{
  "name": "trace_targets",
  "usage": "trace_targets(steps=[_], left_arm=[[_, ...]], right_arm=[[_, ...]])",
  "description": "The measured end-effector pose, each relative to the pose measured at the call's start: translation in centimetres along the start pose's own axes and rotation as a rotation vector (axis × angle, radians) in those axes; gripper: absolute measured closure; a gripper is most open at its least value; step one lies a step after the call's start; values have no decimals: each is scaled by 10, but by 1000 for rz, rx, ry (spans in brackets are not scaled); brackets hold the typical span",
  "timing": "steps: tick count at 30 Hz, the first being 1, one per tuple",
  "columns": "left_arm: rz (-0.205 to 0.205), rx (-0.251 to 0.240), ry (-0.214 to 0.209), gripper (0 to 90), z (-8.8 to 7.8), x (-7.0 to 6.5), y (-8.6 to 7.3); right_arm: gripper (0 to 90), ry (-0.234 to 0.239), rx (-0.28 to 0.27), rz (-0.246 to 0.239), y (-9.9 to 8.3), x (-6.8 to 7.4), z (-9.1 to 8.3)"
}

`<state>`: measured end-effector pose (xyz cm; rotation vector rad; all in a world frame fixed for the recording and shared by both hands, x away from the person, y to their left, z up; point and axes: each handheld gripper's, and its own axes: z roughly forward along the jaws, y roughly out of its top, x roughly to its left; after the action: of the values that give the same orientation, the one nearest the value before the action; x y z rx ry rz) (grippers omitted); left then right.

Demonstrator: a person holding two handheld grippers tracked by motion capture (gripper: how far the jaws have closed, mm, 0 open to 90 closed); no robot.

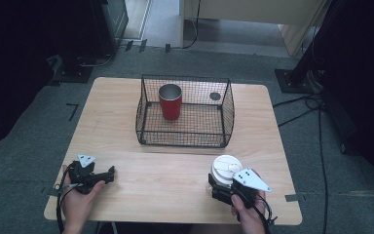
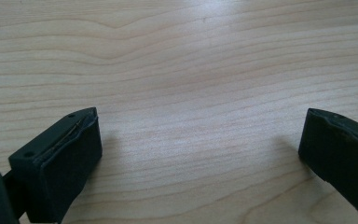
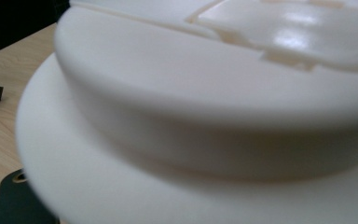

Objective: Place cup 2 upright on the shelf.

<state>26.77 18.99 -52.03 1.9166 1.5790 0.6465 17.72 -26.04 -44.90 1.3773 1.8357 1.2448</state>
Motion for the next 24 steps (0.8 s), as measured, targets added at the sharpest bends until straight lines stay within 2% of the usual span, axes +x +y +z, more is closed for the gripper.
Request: trace_targets(steps=[3, 8, 13, 21, 24], left_arm=[[0, 0, 0, 0, 0, 0, 0], [0, 0, 0, 0, 0, 0, 0], [0, 0, 0, 0, 0, 0, 0], [0, 0, 0, 0, 0, 0, 0], [0, -1, 0, 0, 0, 0, 0]], right_arm=[[158, 14, -16, 25, 1, -1, -2], [158, 22, -37, 24, 2, 0, -3], [159, 52, -48, 49, 3, -2, -4], [156, 63, -56, 17, 0, 0, -6], [155, 53, -46, 25, -2, 2, -8]])
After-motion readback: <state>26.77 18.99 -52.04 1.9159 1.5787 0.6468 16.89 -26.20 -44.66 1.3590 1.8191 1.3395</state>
